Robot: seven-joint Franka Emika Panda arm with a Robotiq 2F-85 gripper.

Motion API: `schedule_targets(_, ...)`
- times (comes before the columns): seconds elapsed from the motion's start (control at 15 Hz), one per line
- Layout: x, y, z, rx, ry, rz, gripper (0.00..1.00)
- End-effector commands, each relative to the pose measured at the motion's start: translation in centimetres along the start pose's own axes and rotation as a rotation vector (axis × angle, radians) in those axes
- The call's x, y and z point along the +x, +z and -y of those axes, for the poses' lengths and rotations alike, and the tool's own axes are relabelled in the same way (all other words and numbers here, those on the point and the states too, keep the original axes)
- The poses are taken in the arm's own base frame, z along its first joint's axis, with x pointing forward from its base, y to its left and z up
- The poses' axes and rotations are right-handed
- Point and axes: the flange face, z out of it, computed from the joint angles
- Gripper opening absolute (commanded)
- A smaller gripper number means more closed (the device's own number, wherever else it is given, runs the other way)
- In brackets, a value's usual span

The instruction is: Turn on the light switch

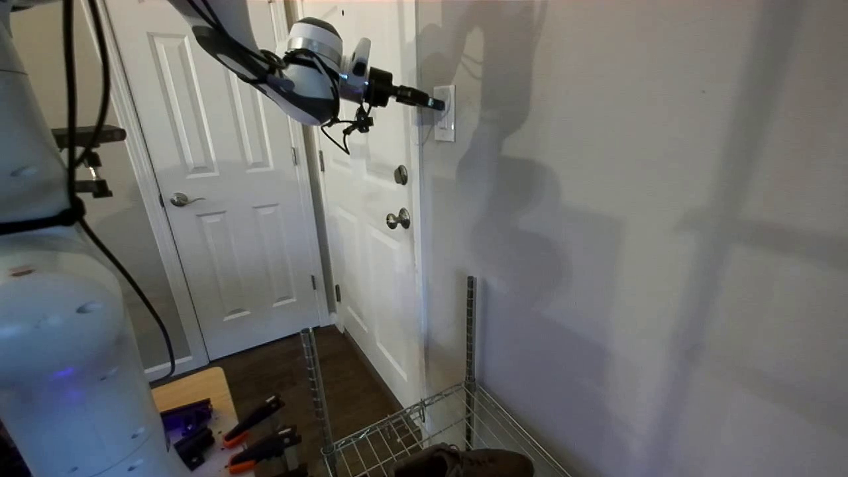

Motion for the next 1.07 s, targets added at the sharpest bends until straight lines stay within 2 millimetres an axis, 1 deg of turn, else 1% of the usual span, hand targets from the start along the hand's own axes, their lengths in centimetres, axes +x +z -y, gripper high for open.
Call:
schedule_targets(0.0, 0.5, 0.3, 0.0, -0.012, 0.007, -0.039, 0.04)
schedule_targets(0.2, 0.9, -1.0, -0.6, -0.028, 0.004, -0.035, 0.04)
schedule_targets(0.33, 1.5, -3.1, -1.0, -0.033, 0.022, 0.006, 0.04)
schedule_targets(0.47, 2.1, -5.1, -1.4, -0.035, 0.071, 0.090, 0.04)
schedule_targets(0.67, 2.8, -7.8, -2.6, -0.112, 0.148, 0.166, 0.02)
schedule_targets(0.73, 2.9, -8.6, -3.1, -0.137, 0.170, 0.183, 0.02)
schedule_targets(0.8, 2.8, -9.3, -3.7, -0.161, 0.192, 0.198, 0.01)
schedule_targets(1.0, 2.4, -11.0, -5.3, -0.201, 0.243, 0.256, 0.02)
